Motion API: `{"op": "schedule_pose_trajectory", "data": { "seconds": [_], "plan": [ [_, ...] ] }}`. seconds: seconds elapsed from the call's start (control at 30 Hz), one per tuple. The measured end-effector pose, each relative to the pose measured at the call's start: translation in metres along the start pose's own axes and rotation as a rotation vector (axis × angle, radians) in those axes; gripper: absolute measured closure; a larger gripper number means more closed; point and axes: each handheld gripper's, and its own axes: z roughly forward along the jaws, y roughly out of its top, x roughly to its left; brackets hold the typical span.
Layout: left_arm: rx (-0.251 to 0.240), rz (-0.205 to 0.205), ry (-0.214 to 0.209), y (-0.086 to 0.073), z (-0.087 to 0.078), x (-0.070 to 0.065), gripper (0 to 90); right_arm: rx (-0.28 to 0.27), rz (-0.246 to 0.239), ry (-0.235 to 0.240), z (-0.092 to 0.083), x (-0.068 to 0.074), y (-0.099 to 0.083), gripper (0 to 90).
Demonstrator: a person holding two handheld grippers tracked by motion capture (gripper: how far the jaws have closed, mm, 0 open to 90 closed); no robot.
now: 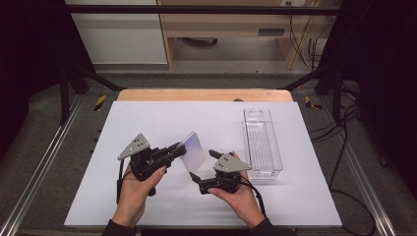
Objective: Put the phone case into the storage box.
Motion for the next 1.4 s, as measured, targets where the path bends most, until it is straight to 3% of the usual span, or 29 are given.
{"op": "schedule_pose_trajectory", "data": {
  "seconds": [0.27,0.43,0.77,1.4],
  "plan": [
    [0.004,0.043,0.020,0.000,0.003,-0.002,80.0,-0.021,0.037,-0.018,-0.009,-0.009,0.003,5.0],
    [0.011,0.068,0.024,-0.001,0.006,-0.005,80.0,-0.046,0.054,0.004,-0.012,-0.011,0.005,5.0],
    [0.036,0.108,0.022,-0.003,0.010,-0.010,80.0,-0.047,0.063,0.017,-0.017,-0.012,0.005,4.7],
    [0.029,0.141,0.001,-0.005,0.014,-0.018,80.0,-0.048,0.080,0.021,-0.016,-0.011,0.009,3.2]
  ]
}}
